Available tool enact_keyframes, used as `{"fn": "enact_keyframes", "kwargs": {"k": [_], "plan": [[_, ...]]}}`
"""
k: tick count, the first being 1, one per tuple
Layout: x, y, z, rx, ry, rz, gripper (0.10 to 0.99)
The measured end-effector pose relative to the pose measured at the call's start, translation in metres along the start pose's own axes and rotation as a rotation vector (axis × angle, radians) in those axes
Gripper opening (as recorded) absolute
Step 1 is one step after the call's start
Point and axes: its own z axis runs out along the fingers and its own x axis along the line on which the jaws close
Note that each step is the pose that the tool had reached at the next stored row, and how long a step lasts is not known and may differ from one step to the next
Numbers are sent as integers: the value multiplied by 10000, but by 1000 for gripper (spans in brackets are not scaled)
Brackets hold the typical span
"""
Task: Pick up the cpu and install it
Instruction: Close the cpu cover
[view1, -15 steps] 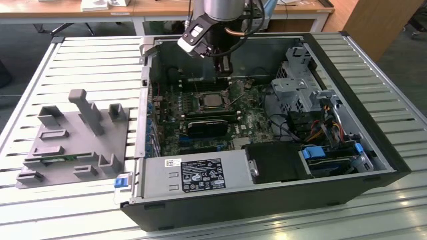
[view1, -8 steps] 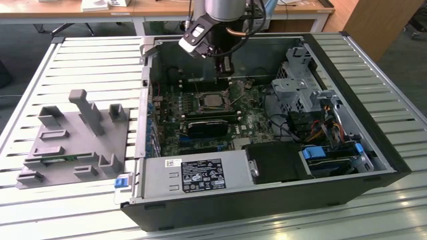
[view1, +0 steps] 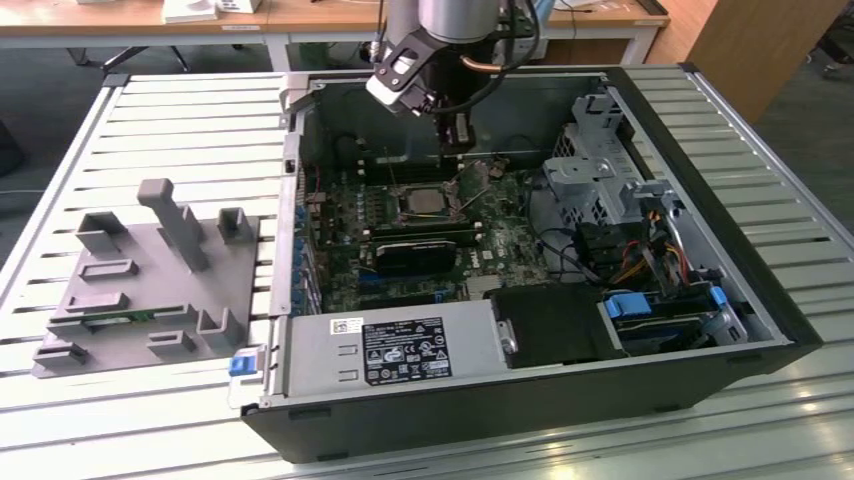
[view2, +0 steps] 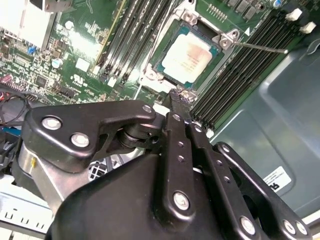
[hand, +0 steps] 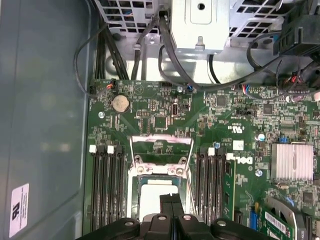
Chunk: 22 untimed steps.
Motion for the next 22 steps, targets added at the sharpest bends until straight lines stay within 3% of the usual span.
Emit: {"fn": "enact_keyframes", "kwargs": {"k": [14,22], "plan": [[29,190,45,37,2,0,106],[34,242,72,43,-1,0,106]]}}
